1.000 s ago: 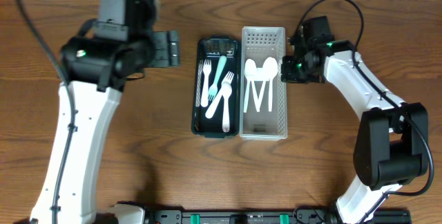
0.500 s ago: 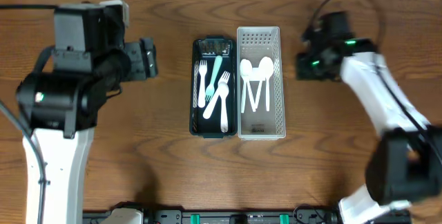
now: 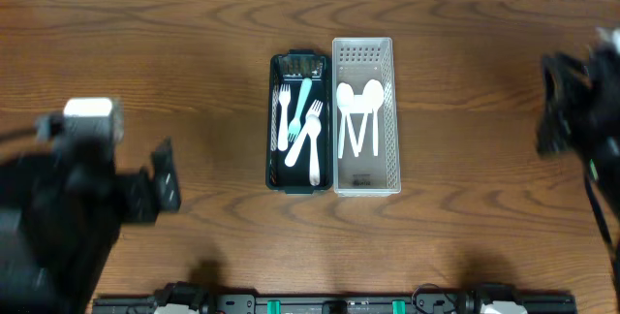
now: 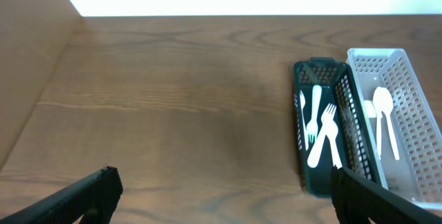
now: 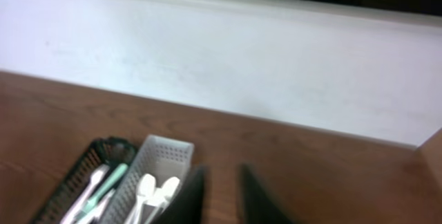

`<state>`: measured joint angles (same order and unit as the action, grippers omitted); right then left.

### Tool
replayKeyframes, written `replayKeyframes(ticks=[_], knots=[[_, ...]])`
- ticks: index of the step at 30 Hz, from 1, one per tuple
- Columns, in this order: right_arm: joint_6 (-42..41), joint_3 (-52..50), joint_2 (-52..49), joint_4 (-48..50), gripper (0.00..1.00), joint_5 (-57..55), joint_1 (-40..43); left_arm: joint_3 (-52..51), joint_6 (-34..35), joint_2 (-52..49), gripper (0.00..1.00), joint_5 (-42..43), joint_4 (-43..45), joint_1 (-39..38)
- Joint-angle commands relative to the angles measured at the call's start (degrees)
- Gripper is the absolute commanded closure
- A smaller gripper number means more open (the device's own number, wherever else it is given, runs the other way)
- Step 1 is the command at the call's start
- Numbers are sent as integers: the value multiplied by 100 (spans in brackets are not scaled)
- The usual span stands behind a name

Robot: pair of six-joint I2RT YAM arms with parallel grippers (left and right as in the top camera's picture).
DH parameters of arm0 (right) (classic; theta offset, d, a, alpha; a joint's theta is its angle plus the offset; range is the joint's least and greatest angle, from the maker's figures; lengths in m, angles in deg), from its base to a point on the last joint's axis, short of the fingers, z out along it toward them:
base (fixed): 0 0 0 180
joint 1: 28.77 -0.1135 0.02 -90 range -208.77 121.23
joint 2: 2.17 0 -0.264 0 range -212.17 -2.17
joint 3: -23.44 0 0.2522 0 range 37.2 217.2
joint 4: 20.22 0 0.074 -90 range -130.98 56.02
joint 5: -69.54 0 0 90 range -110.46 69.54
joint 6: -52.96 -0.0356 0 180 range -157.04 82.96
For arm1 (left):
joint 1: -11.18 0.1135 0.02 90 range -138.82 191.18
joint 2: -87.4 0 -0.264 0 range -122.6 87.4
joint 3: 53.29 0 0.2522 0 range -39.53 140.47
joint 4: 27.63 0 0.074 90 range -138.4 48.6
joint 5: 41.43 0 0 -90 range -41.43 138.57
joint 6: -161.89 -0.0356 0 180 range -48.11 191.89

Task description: Pack container

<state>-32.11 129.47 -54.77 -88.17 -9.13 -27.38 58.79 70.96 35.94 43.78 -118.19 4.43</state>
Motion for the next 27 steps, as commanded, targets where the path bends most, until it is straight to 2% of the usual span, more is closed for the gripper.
replayKeyframes(ticks=[1,2,3,11,16,19,24,27], knots=[[116,-46,444,-289,61,2,15,66,-76,297,1,-151,-162,35],[111,-46,614,-448,51,7,15,66,-76,396,2,-151,-245,35],[114,-46,752,-608,1,7,15,66,-76,470,2,-149,-319,35],[116,-46,1532,-1641,1,4,15,66,-76,782,2,-149,-516,35],[111,-48,1622,-2398,1,7,15,52,-76,776,2,-149,-595,35],[57,-50,1622,-2533,1,11,13,52,-76,776,2,-149,-592,35],[-896,-50,1622,-2533,1,11,13,52,-76,776,2,-151,-592,35],[-1873,-50,1622,-2533,1,9,15,52,-76,776,2,-149,-592,35]])
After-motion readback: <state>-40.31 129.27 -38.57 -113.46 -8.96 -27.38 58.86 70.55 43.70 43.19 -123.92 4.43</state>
